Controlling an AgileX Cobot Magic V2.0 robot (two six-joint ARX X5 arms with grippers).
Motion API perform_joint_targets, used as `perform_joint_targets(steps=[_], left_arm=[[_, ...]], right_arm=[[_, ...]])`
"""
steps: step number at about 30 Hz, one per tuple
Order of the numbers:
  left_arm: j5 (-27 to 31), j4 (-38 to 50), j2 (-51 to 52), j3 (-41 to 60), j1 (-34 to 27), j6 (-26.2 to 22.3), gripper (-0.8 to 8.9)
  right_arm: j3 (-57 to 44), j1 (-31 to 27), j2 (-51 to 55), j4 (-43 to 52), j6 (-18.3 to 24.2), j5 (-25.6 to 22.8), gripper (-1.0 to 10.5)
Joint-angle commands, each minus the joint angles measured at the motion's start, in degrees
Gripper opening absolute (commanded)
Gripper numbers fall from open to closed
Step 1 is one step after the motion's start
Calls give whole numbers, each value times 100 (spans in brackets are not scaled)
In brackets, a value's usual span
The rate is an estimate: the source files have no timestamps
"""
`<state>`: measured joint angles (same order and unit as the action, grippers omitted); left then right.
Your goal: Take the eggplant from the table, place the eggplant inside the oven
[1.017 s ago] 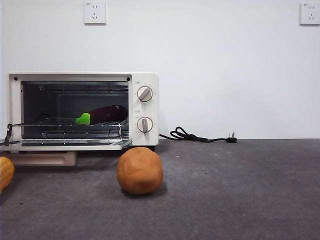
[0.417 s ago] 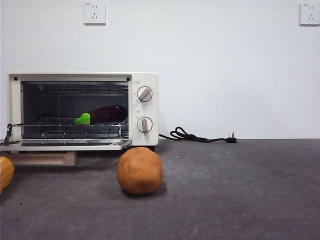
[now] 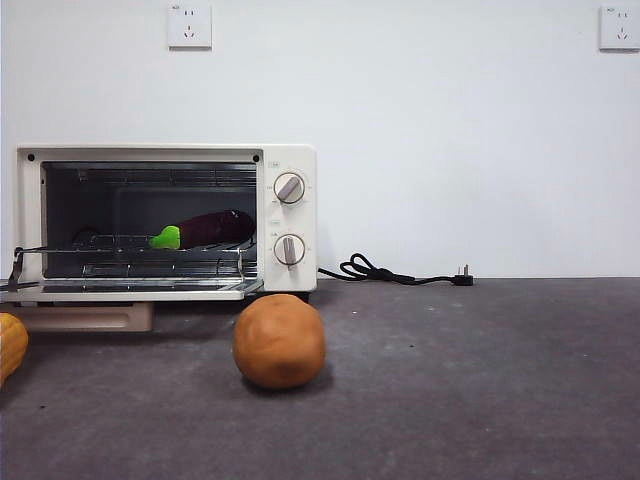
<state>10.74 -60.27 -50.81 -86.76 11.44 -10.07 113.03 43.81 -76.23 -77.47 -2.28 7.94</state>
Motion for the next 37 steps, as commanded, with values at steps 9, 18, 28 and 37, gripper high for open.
perform_joint_targets(steps=[9,18,28,37], left_arm=[[-356,155,-984,52,-962,-39,-6],[-1491,356,-2223,55,-1941,210,-6],[-2750,452,-3545,72,-3099,205,-6],[-3825,907,-4533,619,-3866,-170,-6]], right_arm=[[17,11,564,-140,190,20,-11],[17,11,1353,-140,81,-4,-12],[17,9,1915,-142,35,-678,-12],[17,9,1987,-142,-11,-905,-11]])
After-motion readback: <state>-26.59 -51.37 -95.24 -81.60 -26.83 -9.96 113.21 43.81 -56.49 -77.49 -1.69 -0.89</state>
